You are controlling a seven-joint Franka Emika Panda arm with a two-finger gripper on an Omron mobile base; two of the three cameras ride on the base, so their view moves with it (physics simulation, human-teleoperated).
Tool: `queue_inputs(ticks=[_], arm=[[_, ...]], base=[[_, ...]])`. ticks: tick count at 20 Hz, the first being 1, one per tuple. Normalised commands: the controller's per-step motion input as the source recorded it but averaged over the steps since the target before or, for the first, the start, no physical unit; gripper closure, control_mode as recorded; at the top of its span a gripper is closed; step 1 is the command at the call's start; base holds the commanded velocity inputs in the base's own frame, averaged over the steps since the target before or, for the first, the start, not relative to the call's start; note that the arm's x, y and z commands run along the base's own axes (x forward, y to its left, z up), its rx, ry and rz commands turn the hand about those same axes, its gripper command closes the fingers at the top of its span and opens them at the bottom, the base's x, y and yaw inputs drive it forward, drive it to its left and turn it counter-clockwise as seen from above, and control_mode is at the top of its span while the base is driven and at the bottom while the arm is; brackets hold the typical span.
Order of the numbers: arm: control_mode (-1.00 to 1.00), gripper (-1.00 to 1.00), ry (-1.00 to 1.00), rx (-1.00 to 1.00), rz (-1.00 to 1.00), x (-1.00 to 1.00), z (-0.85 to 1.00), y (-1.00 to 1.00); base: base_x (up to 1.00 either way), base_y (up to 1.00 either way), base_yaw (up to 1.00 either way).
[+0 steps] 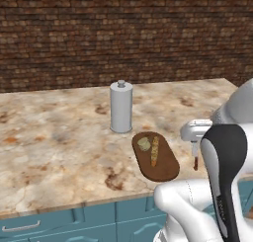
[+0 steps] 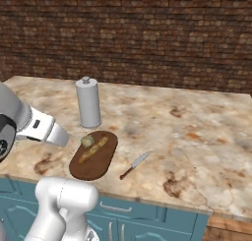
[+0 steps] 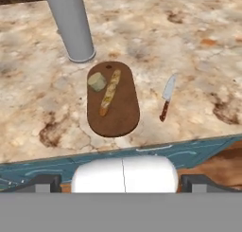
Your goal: Retrieve the sausage and cheese from the fridge and place them on the cutting board on the counter.
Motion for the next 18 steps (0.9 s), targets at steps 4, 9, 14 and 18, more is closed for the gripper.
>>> queue_inputs(ticks=[4,9,14,18], arm=[[1.0,-1.0,-0.12,-0.01,0.0,-0.29,0.01,-0.01],[1.0,-1.0,0.0,0.0,0.0,0.0,0.0,0.0],[1.0,-1.0,0.0,0.0,0.0,0.0,0.0,0.0],[1.0,-1.0,0.0,0.0,0.0,0.0,0.0,0.0]], base=[[-0.08,0.0,0.0],[-0.01,-0.02,0.0],[-1.0,-0.17,-0.1],[-0.87,-0.27,-0.29]])
